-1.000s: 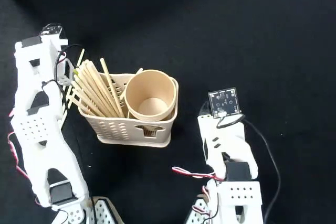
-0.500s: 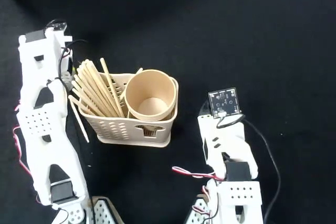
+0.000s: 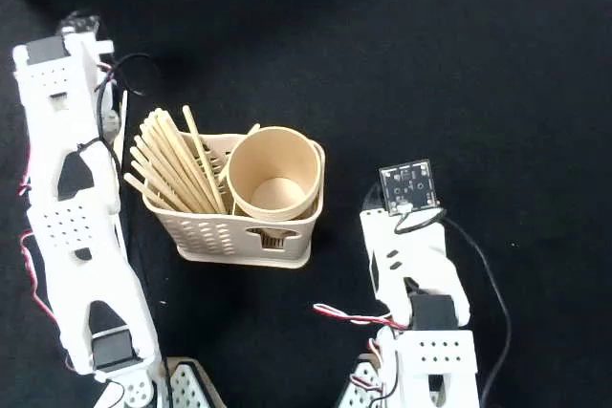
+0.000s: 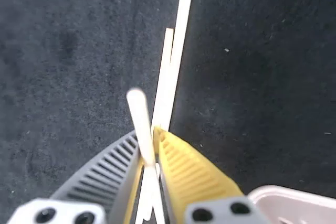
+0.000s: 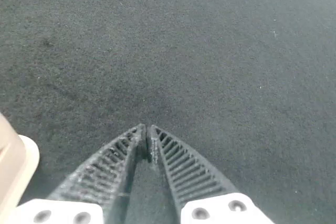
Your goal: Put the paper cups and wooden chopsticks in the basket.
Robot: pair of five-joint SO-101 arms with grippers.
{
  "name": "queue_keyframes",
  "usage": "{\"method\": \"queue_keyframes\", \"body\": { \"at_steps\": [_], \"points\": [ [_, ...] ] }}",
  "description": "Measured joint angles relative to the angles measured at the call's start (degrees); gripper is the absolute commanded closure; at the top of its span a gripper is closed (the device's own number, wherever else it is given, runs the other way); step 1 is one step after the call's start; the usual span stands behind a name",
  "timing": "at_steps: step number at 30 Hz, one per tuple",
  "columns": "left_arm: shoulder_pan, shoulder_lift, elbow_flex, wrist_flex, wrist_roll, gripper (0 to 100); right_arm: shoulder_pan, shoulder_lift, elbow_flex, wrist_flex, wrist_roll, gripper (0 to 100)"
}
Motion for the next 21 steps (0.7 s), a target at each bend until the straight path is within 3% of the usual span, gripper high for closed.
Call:
{"method": "queue_keyframes", "body": {
  "at_steps": [10,16,21],
  "points": [
    [0.00,-24.35,5.01,0.53,10.02,97,0.00,0.00,0.00,0.00,0.00,98.5],
    [-0.09,-51.60,13.01,0.62,12.31,97,0.00,0.00,0.00,0.00,0.00,98.5],
    [-0.09,-76.31,23.47,-4.75,12.48,97,0.00,0.00,0.00,0.00,0.00,98.5]
  ]
}}
